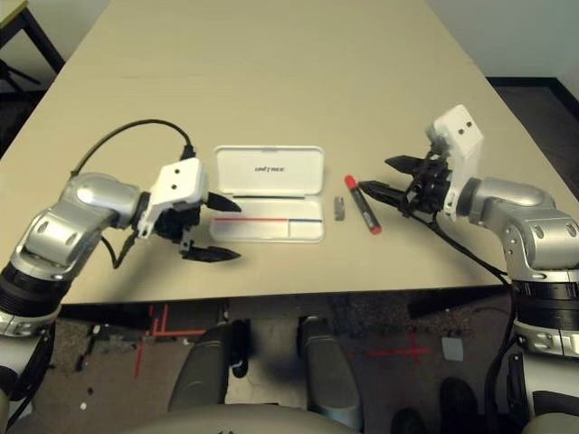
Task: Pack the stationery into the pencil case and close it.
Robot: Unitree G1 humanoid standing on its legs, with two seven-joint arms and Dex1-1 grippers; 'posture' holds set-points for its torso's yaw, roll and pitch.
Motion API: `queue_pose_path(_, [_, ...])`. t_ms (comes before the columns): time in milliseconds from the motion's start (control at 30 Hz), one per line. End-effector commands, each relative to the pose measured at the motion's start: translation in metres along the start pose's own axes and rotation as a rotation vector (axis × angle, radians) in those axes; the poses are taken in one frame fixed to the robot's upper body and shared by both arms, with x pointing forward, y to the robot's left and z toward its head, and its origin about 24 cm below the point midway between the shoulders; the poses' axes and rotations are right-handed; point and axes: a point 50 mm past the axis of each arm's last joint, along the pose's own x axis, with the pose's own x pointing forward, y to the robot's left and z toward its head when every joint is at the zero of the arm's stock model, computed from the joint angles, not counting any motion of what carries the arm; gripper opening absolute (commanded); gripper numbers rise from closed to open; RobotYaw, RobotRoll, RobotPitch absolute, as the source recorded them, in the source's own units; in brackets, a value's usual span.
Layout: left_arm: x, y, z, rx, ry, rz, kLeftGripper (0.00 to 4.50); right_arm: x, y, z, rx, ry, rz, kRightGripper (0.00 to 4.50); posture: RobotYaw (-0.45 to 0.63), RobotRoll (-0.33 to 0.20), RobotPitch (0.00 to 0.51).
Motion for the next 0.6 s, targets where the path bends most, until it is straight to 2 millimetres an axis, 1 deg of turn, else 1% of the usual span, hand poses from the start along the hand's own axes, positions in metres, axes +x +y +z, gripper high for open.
queue_pose_path(33, [-0.008,0.005,-0.004,-0.005,-0.026,0.025,4.46,-0.001,0.003,-0.001,0.026,0.111,-0.069,4.50,-0.06,0.000,0.191])
queue_pose_path(67, [-0.009,0.006,-0.004,-0.002,-0.033,0.026,4.46,-0.001,0.004,-0.001,0.027,0.125,-0.092,4.50,-0.06,0.000,0.195])
queue_pose_path(167, [-0.018,0.010,-0.008,-0.017,-0.048,0.040,4.46,0.001,0.003,0.001,0.126,0.171,-0.120,4.50,-0.06,0.000,0.198])
queue_pose_path(300, [-0.026,0.012,-0.011,-0.015,-0.063,0.039,4.46,0.003,0.002,0.000,0.164,0.213,-0.138,4.50,-0.06,0.000,0.197])
queue_pose_path(433, [-0.032,0.008,-0.005,-0.017,-0.148,-0.035,4.46,0.008,0.001,-0.002,0.198,0.232,-0.149,4.50,-0.05,0.000,0.196])
queue_pose_path(600, [-0.032,0.006,-0.004,-0.015,-0.146,-0.036,4.46,0.014,0.005,-0.006,0.204,0.260,-0.123,4.50,-0.04,0.000,0.197])
